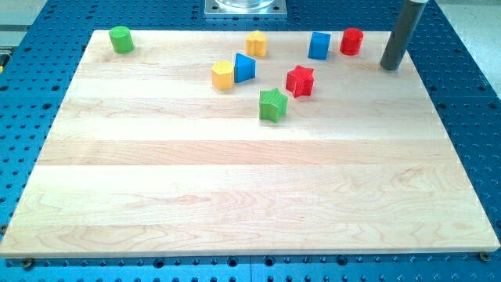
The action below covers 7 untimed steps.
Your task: Slide the red circle to the bottom right of the red star
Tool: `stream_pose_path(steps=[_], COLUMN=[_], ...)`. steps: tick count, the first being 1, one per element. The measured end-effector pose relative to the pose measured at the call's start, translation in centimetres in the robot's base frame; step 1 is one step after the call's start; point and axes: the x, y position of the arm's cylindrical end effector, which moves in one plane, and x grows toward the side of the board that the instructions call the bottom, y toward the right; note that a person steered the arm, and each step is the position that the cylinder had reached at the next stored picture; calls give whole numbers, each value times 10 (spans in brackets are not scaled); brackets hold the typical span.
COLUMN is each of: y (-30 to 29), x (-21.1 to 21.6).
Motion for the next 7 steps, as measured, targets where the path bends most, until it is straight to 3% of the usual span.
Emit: stream_pose_path(steps=[4, 5, 7], y=[-168, -138, -67], x=[-15, -59, -93])
